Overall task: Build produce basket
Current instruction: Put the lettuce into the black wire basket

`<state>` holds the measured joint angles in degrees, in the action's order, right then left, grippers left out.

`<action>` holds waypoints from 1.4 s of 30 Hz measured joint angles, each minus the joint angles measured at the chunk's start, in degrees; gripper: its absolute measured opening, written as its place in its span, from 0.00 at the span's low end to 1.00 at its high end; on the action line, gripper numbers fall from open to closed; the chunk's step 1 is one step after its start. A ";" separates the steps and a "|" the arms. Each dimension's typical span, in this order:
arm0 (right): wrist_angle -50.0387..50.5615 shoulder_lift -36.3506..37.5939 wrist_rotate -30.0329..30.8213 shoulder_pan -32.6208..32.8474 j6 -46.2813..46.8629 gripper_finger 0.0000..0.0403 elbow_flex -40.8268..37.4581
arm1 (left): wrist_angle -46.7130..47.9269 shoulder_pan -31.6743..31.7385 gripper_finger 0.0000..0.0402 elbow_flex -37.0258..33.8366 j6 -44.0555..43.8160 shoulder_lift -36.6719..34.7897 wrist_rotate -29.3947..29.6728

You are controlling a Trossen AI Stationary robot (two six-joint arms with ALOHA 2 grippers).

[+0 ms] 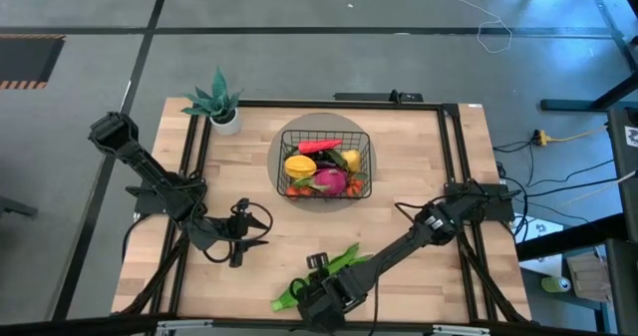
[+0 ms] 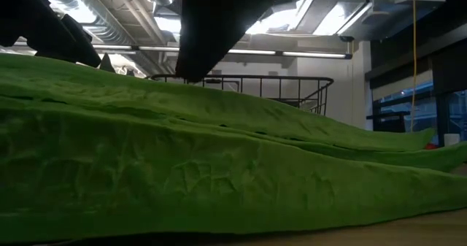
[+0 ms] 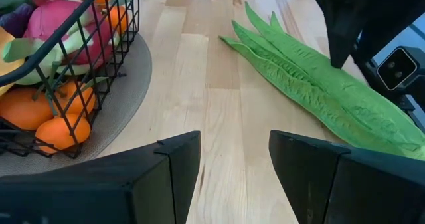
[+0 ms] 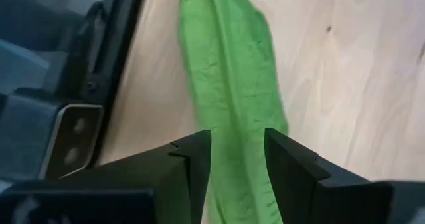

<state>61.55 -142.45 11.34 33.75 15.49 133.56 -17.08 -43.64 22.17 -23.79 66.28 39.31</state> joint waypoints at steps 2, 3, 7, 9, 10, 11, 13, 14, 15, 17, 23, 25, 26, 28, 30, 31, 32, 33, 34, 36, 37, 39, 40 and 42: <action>-0.14 -0.20 1.44 -0.12 0.13 0.32 0.00 | 0.00 0.00 0.42 0.00 -0.02 0.00 0.00; -0.03 -0.22 2.13 -0.12 0.48 0.32 0.00 | 0.00 0.00 0.42 0.00 -0.02 -0.01 0.00; 0.22 -0.94 0.52 -0.26 -0.49 0.32 0.04 | 0.00 0.00 0.42 0.00 0.00 -0.01 -0.01; 0.76 -1.97 -1.25 -0.23 -1.02 0.32 0.02 | 0.00 0.00 0.42 0.00 -0.01 0.00 0.00; 0.81 -2.37 -1.88 -0.21 -1.08 0.32 0.02 | 0.02 0.00 0.42 0.00 -0.02 0.00 -0.02; 0.80 -2.70 -2.20 -0.21 -1.07 0.32 0.05 | 0.06 0.00 0.42 0.00 0.00 0.00 0.00; 0.82 -3.21 -2.28 -0.21 -0.78 0.32 0.17 | 0.10 0.00 0.42 0.00 -0.02 -0.02 -0.02; 0.82 -3.47 -2.34 -0.21 -0.77 0.32 0.20 | 0.13 0.00 0.42 0.00 -0.02 -0.01 -0.01; 0.82 -3.57 -2.22 -0.21 -0.77 0.32 0.20 | 0.17 0.00 0.42 0.00 -0.02 -0.01 0.00; 0.78 -3.59 -0.72 -0.19 -0.73 0.32 0.20 | 0.20 0.00 0.42 0.00 -0.02 -0.02 -0.02; 0.80 -3.63 2.68 -0.16 -0.74 0.31 0.18 | 0.33 0.00 0.42 0.00 -0.02 -0.01 0.00; 0.78 -3.65 3.75 -0.12 0.50 0.26 0.15 | 0.33 0.00 0.42 0.00 -0.02 -0.02 0.00; 0.78 -3.65 4.51 -0.10 1.36 0.23 0.15 | 0.33 -0.02 0.42 0.00 -0.02 0.00 0.00; 0.74 -3.72 5.39 -0.14 2.88 0.14 0.13 | 0.35 0.00 0.42 0.00 -0.02 0.00 0.00; 0.71 -3.76 5.36 -0.23 3.82 0.05 0.11 | 0.35 0.00 0.42 0.00 -0.02 0.00 0.00; 0.72 -3.76 5.05 -0.23 3.85 0.03 0.11 | 0.35 -0.01 0.42 0.00 -0.02 0.00 0.00; 0.73 -3.76 4.85 -0.23 3.92 0.02 0.11 | 0.35 -0.01 0.42 0.00 -0.02 0.00 0.00; 0.73 -3.76 4.84 -0.23 4.03 0.03 0.11 | 0.35 -0.01 0.42 0.00 -0.02 0.00 -0.01; 0.73 -3.76 4.87 -0.21 4.43 0.03 0.11 | 0.35 0.00 0.42 0.00 -0.02 -0.01 0.00; 0.73 -3.76 5.31 -0.23 5.42 0.02 0.09 | 0.35 0.00 0.42 0.00 -0.02 -0.01 -0.01; 0.78 -3.76 5.58 -0.23 5.58 0.01 0.13 | 0.36 -0.01 0.42 0.00 -0.02 -0.02 0.00; 1.48 -3.88 6.29 -0.21 6.95 0.01 0.95 | 0.35 0.00 0.42 0.00 -0.02 -0.02 0.00; 1.76 -3.89 7.19 -0.18 8.40 0.01 1.27 | 0.35 0.00 0.42 0.00 -0.02 0.00 0.00; 1.95 -3.58 9.74 -0.16 11.00 0.00 1.15 | 0.35 -0.01 0.42 0.00 -0.02 0.00 0.00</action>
<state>63.50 -146.03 21.09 33.58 26.49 134.70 -16.73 -43.65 22.17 -23.81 66.28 39.31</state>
